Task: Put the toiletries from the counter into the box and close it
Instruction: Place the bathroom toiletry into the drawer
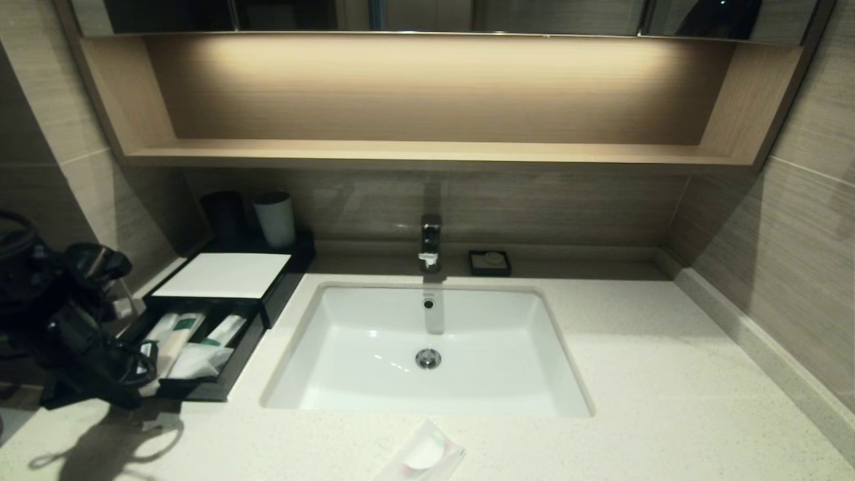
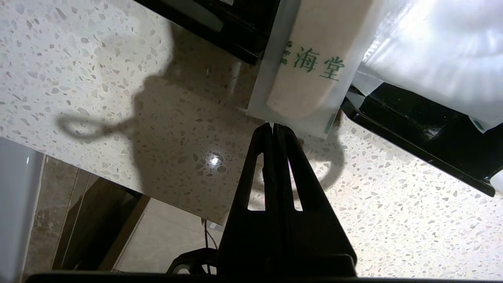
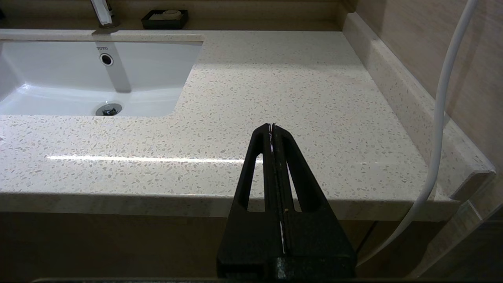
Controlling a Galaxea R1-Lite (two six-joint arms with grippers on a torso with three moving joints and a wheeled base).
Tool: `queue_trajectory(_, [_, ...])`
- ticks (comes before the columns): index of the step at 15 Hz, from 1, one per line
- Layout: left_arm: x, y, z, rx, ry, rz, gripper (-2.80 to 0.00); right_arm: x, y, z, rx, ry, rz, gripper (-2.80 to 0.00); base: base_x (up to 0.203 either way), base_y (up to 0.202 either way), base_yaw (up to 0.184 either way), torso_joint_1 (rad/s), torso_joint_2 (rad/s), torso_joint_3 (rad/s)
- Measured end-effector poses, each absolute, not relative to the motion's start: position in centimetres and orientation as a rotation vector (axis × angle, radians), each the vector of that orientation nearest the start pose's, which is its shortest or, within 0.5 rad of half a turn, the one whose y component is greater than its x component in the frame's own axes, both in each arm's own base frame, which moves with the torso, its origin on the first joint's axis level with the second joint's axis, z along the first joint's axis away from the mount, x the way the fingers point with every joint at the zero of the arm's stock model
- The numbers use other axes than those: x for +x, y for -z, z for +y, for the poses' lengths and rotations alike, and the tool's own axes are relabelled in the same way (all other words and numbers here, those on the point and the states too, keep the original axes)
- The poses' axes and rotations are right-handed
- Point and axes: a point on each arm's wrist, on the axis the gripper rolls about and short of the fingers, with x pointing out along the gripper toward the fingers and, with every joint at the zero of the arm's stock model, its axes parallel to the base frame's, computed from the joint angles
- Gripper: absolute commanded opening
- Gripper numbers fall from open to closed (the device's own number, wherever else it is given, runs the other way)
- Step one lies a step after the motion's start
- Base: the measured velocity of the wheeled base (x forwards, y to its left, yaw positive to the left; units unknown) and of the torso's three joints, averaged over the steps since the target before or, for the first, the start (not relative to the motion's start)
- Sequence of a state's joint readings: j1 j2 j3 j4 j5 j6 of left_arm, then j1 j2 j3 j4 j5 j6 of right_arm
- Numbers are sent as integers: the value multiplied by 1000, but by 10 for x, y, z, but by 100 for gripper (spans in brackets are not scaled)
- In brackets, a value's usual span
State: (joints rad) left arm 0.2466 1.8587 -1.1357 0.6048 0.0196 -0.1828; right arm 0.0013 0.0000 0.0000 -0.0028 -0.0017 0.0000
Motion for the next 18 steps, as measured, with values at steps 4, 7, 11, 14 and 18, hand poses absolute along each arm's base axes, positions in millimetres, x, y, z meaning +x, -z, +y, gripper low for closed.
queue_trajectory(4, [283, -130, 72, -305, -346, 1289, -280, -23, -76, 0, 0, 0, -3, -280, 0, 0, 0, 0, 0, 0])
queue_trajectory(7, [284, -130, 72, -305, -346, 1277, -280, -23, -76, 0, 0, 1, -2, -280, 0, 0, 0, 0, 0, 0])
queue_trajectory(11, [286, -130, 72, -311, -351, 1258, -280, -23, -76, 0, 0, 0, -3, -280, 0, 0, 0, 0, 0, 0])
queue_trajectory(14, [287, -130, 72, -311, -349, 1251, -280, -23, -76, 0, 0, 1, -3, -280, 0, 0, 0, 0, 0, 0])
queue_trajectory(18, [289, -129, 72, -314, -351, 1242, -280, -23, -76, 0, 0, 0, -2, -280, 0, 0, 0, 0, 0, 0])
